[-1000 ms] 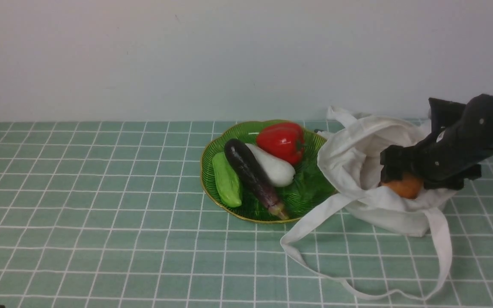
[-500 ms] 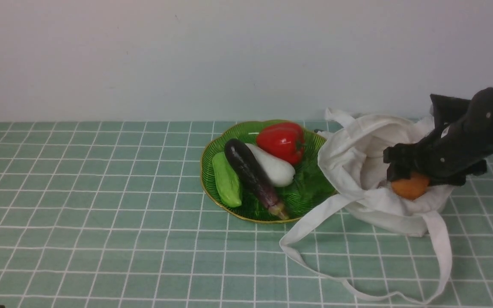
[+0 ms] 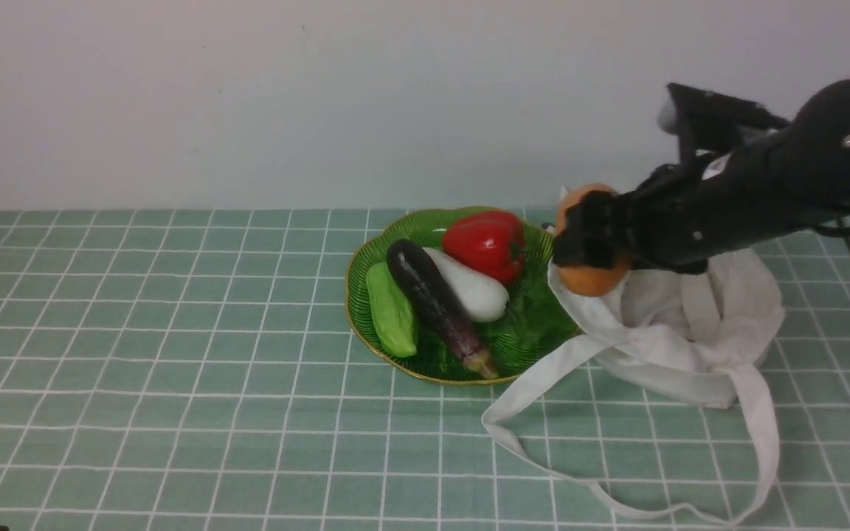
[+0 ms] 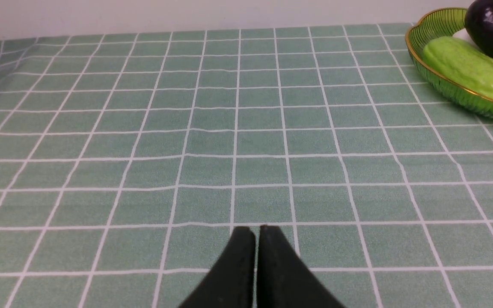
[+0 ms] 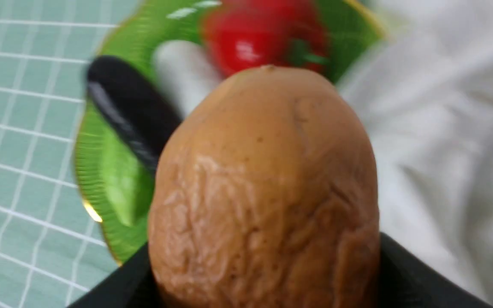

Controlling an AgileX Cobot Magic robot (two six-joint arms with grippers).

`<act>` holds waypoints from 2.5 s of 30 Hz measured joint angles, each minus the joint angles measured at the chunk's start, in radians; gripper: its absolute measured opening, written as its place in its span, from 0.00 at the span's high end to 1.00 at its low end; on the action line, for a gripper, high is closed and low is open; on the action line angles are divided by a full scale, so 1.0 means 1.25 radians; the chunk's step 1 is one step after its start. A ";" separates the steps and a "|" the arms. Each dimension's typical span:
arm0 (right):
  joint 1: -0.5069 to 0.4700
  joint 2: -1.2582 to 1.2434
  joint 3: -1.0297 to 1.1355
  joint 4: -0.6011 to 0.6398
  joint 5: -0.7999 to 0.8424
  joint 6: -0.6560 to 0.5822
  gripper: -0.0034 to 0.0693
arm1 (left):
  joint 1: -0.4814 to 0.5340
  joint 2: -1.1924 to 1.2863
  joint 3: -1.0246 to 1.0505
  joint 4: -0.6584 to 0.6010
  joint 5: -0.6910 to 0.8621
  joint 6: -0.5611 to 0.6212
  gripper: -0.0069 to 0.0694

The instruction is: Take vegetables from cloth bag on blue coffee tablecloth place on plate.

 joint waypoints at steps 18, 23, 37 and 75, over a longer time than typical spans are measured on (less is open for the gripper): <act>0.068 0.184 0.000 -0.018 -0.295 -0.066 0.01 | 0.000 0.000 0.000 0.000 0.000 0.000 0.92; 0.068 0.121 0.000 -0.051 -0.232 -0.092 0.00 | 0.000 0.000 0.000 0.000 0.000 0.000 0.92; 0.068 -0.400 0.000 -0.163 0.126 -0.114 0.32 | 0.000 0.000 0.000 0.000 0.000 0.000 0.92; 0.068 -1.195 0.777 -0.291 -0.253 0.059 0.97 | 0.000 0.000 0.000 0.000 0.000 0.000 0.92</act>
